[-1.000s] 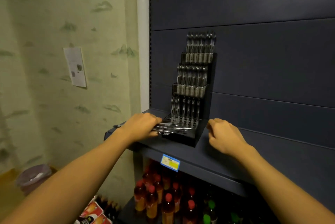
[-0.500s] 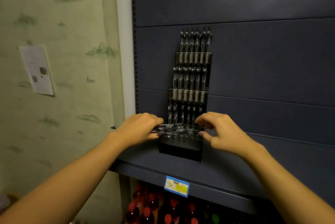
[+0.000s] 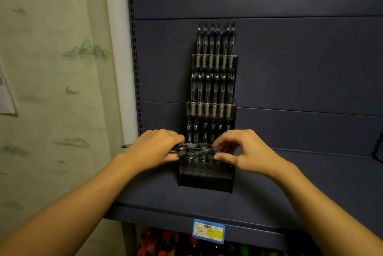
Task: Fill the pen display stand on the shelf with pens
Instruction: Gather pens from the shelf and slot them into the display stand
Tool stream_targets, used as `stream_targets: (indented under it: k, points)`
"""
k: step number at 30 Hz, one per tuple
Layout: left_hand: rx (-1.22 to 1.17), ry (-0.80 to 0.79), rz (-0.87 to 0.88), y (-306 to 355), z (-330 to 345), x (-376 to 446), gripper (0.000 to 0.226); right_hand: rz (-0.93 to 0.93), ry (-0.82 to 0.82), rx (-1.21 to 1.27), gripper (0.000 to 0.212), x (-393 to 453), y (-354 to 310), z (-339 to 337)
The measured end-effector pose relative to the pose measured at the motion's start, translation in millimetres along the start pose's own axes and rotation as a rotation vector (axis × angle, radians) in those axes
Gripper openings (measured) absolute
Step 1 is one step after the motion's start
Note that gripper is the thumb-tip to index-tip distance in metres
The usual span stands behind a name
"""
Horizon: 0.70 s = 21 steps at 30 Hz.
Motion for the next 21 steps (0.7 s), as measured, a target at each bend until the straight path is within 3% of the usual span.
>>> stream_targets:
  k: [14, 21]
  points:
    - [-0.152, 0.025, 0.172, -20.3, 16.9, -1.7, 0.020, 0.234, 0.215, 0.206, 0.011, -18.1, -19.8, 28.8]
    - [-0.198, 0.092, 0.126, -34.4, 28.1, -12.3, 0.020, 0.211, 0.508, 0.731, 0.008, -24.4, -20.8, 18.3]
Point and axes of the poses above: each hand's wrist, its own x-axis towards the middle knuckle, its own z-axis out of the palm, y = z × x, the point moved 2 cm from there along x, towards the middle knuckle, and after that the axes turned 10 degrees about -y, right-handed, at the moved point
